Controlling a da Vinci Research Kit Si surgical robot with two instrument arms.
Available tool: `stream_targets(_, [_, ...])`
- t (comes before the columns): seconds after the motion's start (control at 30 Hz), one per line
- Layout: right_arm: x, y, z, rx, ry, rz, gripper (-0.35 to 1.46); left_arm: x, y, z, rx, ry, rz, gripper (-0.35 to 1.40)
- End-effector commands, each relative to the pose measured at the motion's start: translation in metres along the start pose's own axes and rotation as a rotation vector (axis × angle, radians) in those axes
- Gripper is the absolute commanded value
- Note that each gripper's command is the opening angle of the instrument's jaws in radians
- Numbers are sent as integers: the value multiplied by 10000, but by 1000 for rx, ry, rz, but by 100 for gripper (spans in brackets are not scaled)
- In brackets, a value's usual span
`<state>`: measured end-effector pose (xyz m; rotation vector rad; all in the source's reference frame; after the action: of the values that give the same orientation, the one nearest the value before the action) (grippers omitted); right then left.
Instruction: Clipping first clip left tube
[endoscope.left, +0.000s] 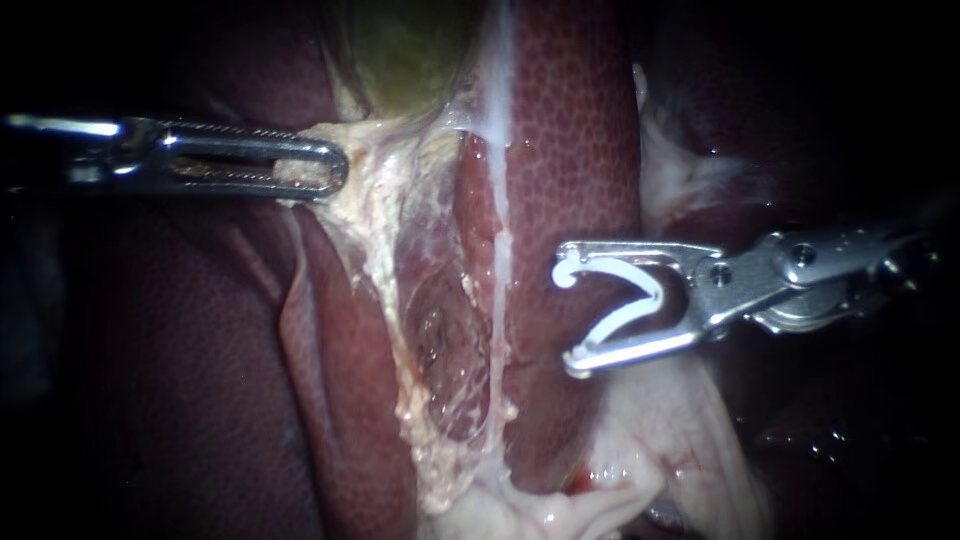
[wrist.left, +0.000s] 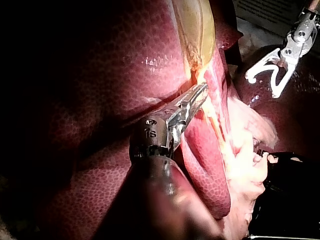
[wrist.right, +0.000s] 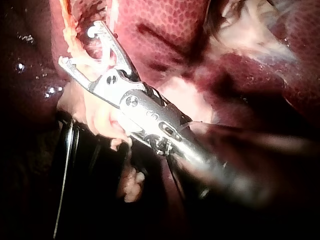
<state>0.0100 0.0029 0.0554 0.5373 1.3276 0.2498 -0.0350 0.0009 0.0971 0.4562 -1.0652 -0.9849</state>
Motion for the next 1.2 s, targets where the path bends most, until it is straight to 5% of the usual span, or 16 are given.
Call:
stream_targets(0.03, [-4,0,4,-2,-1,8,60,0,0,0,0,0,0,-35])
stream_targets(0.6, [-52,4,70,32,-1,51,60,0,0,0,-1,-1,0,-35])
stream_targets(1.2, [-74,16,114,55,-1,73,60,1,0,1,-3,-1,0,-35])
